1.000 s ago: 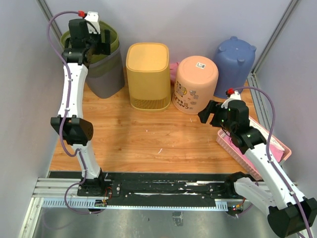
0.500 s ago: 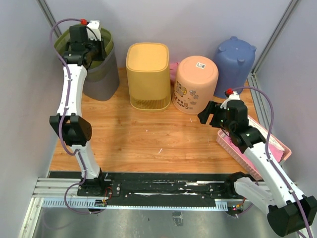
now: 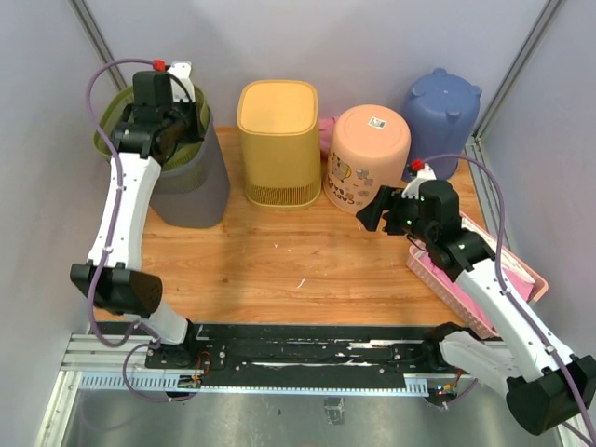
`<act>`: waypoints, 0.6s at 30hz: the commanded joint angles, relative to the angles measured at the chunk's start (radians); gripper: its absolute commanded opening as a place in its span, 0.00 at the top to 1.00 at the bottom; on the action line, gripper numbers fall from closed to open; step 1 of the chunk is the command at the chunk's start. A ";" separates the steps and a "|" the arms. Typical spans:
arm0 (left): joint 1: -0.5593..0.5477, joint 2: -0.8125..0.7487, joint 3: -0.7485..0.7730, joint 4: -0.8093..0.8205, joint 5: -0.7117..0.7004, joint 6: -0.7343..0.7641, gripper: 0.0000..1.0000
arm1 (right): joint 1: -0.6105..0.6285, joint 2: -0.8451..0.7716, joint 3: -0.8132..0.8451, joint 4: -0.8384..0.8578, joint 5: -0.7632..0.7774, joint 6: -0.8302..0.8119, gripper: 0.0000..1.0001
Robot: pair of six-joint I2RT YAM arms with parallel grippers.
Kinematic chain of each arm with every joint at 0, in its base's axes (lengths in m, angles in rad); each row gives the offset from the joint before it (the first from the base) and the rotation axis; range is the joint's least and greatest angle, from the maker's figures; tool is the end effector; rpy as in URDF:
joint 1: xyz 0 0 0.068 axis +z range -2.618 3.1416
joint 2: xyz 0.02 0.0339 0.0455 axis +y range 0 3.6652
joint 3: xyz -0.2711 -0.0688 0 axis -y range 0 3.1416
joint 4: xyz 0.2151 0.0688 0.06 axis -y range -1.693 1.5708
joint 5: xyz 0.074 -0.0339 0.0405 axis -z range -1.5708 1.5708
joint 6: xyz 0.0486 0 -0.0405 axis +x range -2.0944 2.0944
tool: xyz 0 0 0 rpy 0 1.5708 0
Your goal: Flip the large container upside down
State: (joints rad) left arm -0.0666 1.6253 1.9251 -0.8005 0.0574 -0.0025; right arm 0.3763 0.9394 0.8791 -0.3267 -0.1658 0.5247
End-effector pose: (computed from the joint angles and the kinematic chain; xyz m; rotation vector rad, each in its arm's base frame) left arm 0.3291 -0.0247 0.4462 0.1016 2.0697 -0.1019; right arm 0.1749 0.0777 0.3332 0.0373 2.0289 0.7447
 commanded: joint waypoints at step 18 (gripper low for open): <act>-0.185 -0.461 -0.175 -0.065 0.052 -0.186 1.00 | 0.554 0.547 0.620 0.305 0.141 0.116 0.33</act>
State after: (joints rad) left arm -0.2481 1.2133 1.6707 -0.9146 0.0471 -0.1497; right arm 0.8989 1.4155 1.4014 -0.0891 -0.0879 0.6075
